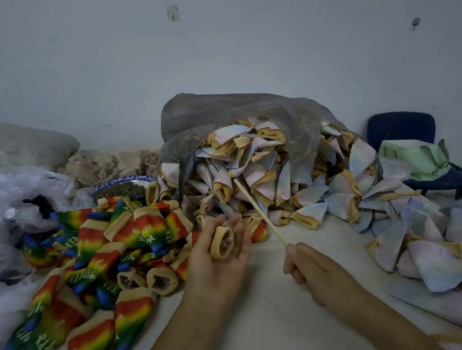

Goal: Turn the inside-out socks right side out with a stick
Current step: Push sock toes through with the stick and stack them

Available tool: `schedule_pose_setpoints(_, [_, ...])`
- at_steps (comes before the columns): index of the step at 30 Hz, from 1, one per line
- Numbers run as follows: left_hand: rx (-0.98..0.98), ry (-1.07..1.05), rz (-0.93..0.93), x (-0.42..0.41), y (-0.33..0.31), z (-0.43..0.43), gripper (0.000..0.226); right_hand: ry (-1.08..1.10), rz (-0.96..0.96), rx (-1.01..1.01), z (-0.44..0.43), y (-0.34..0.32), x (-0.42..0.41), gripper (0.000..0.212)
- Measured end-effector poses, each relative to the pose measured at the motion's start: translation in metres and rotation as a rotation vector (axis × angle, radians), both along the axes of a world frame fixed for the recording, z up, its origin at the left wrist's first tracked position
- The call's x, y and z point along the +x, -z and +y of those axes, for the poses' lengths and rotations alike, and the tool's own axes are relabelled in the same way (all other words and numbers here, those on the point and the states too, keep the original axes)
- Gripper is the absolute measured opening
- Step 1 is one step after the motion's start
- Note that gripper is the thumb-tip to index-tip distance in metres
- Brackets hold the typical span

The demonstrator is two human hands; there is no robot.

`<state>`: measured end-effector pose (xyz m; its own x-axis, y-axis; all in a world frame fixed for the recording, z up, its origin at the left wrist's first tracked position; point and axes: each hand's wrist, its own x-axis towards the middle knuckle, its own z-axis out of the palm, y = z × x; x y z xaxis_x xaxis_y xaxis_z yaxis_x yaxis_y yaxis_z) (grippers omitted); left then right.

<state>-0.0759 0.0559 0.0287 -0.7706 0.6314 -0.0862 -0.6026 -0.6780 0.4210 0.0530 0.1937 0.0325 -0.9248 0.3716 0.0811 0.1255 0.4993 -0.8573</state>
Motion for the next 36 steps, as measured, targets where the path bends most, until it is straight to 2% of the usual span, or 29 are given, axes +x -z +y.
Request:
schedule_pose_setpoints(4, [0.052,-0.066,-0.059,-0.013,0.001,-0.007,0.024,-0.074,-0.126,0.187,0.007,0.000,0.006,0.049])
schedule_pose_setpoints(9, [0.038,-0.130,-0.144,-0.019,0.003,-0.005,0.049,-0.022,-0.165,0.451,0.013,0.003,0.006,0.045])
schedule_pose_setpoints(12, [-0.005,-0.114,-0.118,-0.017,0.004,-0.004,0.046,0.008,-0.176,0.562,0.012,0.005,0.003,0.045])
schedule_pose_setpoints(16, [-0.070,-0.075,-0.064,-0.015,0.005,-0.002,0.032,0.017,-0.157,0.563,0.009,0.006,0.001,0.045])
schedule_pose_setpoints(25, [-0.083,-0.106,-0.034,-0.021,0.010,0.002,0.047,-0.027,-0.119,0.545,0.004,0.003,-0.001,0.046])
schedule_pose_setpoints(31, [-0.142,-0.096,0.093,-0.017,0.011,0.009,0.038,-0.032,-0.077,0.645,-0.007,0.010,-0.004,0.039])
schedule_pose_setpoints(33, [-0.158,-0.098,0.161,-0.016,0.011,0.010,0.033,-0.037,-0.082,0.631,-0.008,0.011,-0.006,0.039])
schedule_pose_setpoints(36, [-0.228,-0.096,0.290,-0.016,0.012,0.011,0.037,-0.047,-0.081,0.572,-0.007,0.012,-0.005,0.039])
